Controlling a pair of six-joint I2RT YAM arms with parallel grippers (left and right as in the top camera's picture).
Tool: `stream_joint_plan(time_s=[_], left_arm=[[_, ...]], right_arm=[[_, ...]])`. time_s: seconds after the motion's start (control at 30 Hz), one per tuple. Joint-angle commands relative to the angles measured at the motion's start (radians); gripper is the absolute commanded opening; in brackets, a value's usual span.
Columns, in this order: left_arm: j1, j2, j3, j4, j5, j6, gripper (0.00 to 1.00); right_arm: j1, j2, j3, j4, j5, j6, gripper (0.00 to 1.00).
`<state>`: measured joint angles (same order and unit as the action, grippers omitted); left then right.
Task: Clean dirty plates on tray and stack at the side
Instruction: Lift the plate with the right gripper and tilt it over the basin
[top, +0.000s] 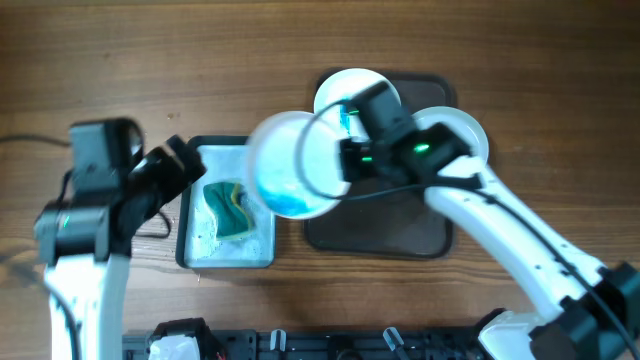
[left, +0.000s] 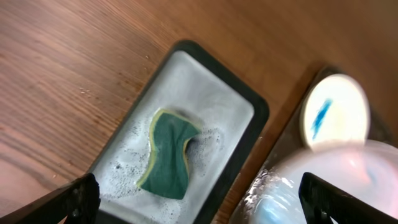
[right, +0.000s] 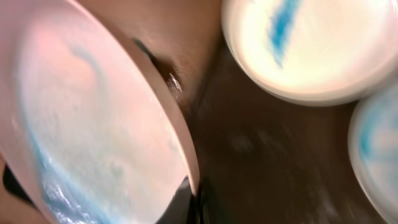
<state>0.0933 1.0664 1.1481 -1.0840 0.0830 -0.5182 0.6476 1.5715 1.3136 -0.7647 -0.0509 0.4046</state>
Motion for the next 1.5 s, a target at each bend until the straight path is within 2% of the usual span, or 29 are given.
stream_joint_plan(time_s=[0.0,0.17,0.23,0.37,0.5,0.67,0.97,1.13,1.47], left_arm=[[0.06,-0.124,0.022,-0.04,0.04,-0.014,1.0],[0.088,-0.253,0.022,-0.092,0.009,-0.013,1.0],[0.089,-0.282,0.022,-0.102,-0.007,-0.013,1.0],[0.088,-0.294,0.022,-0.103,-0.006,-0.013,1.0],[0.088,-0.293,0.022,-0.103,-0.006,-0.013,1.0],[0.088,-0.293,0.022,-0.103,-0.006,-0.013,1.0],[0.088,-0.293,0.022,-0.103,-0.006,-0.013,1.0],[0.089,-0.293,0.022,-0.103,-0.006,-0.013,1.0],[0.088,-0.293,0.022,-0.103,-0.006,-0.013,1.0]], right_arm=[[0.137,0.087,0.025,0.108,0.217,0.05,0.04],[0.257,0.172,0.025,0.285,0.457,0.034,0.04],[0.291,0.164,0.025,0.324,0.506,0.005,0.04],[0.37,0.121,0.025,0.345,0.724,-0.051,0.04],[0.47,0.073,0.025,0.374,0.995,-0.187,0.04],[0.543,0.064,0.025,0.483,1.164,-0.384,0.04],[0.59,0.064,0.025,0.71,1.242,-0.664,0.04],[0.591,0.064,0.025,0.78,1.241,-0.805,0.04],[0.59,0.064,0.025,0.787,1.24,-0.85,0.04]])
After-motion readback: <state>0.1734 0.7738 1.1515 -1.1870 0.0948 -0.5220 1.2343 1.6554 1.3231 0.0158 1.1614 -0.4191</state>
